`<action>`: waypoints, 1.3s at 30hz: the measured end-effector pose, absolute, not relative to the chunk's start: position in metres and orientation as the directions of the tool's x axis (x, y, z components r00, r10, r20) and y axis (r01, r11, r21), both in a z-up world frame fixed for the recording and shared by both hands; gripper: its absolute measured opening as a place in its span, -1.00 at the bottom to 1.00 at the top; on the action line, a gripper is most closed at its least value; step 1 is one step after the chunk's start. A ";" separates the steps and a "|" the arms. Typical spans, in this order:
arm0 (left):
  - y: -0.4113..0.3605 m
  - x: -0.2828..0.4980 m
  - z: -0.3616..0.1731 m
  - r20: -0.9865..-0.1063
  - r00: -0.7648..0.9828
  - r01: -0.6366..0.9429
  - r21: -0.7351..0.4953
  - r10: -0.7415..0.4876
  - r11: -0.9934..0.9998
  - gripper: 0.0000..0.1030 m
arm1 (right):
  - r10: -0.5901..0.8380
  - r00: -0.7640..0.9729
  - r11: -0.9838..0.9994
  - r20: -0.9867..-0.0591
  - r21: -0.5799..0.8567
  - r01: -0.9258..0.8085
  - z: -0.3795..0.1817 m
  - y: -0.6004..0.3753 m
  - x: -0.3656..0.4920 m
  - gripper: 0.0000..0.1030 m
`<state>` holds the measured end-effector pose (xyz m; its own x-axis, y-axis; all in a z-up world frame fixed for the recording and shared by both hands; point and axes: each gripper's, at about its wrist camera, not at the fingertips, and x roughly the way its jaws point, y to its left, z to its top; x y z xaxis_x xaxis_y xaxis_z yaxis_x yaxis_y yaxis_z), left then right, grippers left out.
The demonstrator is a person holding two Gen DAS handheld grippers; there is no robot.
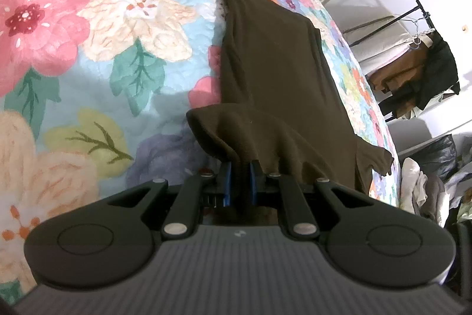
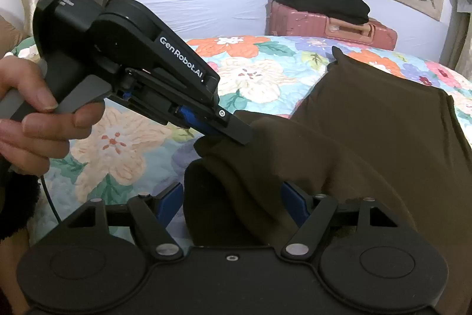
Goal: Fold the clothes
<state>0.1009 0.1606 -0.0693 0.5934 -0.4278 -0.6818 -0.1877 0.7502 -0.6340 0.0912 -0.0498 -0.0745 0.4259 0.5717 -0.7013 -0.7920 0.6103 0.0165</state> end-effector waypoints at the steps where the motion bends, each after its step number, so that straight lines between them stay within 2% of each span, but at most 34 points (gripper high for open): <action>1: 0.160 0.101 -0.069 -0.696 0.586 -0.192 -0.616 -0.414 0.764 -0.77 | 0.566 0.430 0.614 -0.704 0.011 -0.790 -0.076 -0.051 0.091 0.51; 3: 0.159 0.100 -0.069 -0.721 0.578 -0.207 -0.582 -0.381 0.787 -0.78 | 0.542 0.441 0.624 -0.715 -0.008 -0.781 -0.079 -0.052 0.091 0.51; 6: 0.165 0.098 -0.067 -0.707 0.581 -0.211 -0.609 -0.403 0.765 -0.96 | 0.529 0.443 0.633 -0.724 -0.012 -0.774 -0.082 -0.054 0.092 0.51; 9: 0.168 0.097 -0.059 -0.679 0.601 -0.175 -0.625 -0.420 0.760 -0.96 | 0.556 0.435 0.637 -0.708 0.026 -0.771 -0.076 -0.057 0.092 0.51; 13: 0.168 0.100 -0.067 -0.616 0.600 -0.151 -0.714 -0.511 0.683 -0.96 | 0.593 0.410 0.627 -0.693 0.078 -0.775 -0.072 -0.051 0.096 0.51; 18: 0.165 0.102 -0.076 -0.564 0.604 -0.132 -0.768 -0.563 0.627 -0.96 | 0.617 0.418 0.609 -0.667 0.067 -0.790 -0.079 -0.038 0.105 0.48; 19: 0.164 0.101 -0.074 -0.556 0.611 -0.122 -0.770 -0.564 0.626 -0.96 | 0.619 0.425 0.613 -0.661 0.066 -0.788 -0.080 -0.037 0.107 0.33; 20: 0.163 0.101 -0.073 -0.547 0.617 -0.112 -0.772 -0.565 0.626 -0.96 | 0.611 0.434 0.625 -0.662 0.067 -0.778 -0.082 -0.038 0.111 -0.12; 22: 0.161 0.101 -0.070 -0.531 0.629 -0.091 -0.775 -0.567 0.625 -0.96 | 0.590 0.446 0.653 -0.672 0.073 -0.754 -0.085 -0.043 0.119 -0.84; 25: 0.161 0.100 -0.064 -0.548 0.664 -0.089 -0.733 -0.508 0.675 -0.97 | 0.568 0.519 0.717 -0.639 0.075 -0.693 -0.078 -0.067 0.128 -0.85; 29: 0.154 0.101 -0.056 -0.536 0.678 -0.050 -0.716 -0.503 0.696 -0.90 | 0.491 0.627 0.810 -0.605 0.053 -0.584 -0.057 -0.113 0.139 -0.85; 31: 0.144 0.102 -0.056 -0.582 0.660 -0.043 -0.661 -0.476 0.749 -0.87 | 0.436 0.680 0.846 -0.590 0.010 -0.533 -0.048 -0.137 0.142 -0.85; 36: 0.114 0.102 -0.060 -0.686 0.628 -0.027 -0.491 -0.367 0.871 -0.19 | 0.282 0.782 0.931 -0.556 -0.037 -0.362 -0.031 -0.209 0.147 -0.85; 38: 0.104 0.099 -0.060 -0.701 0.638 -0.025 -0.432 -0.319 0.901 -0.11 | 0.219 0.807 0.957 -0.548 -0.039 -0.286 -0.030 -0.238 0.148 -0.85; 39: 0.100 0.097 -0.059 -0.699 0.653 -0.025 -0.403 -0.290 0.915 0.00 | 0.189 0.817 0.966 -0.545 -0.046 -0.254 -0.030 -0.249 0.148 -0.85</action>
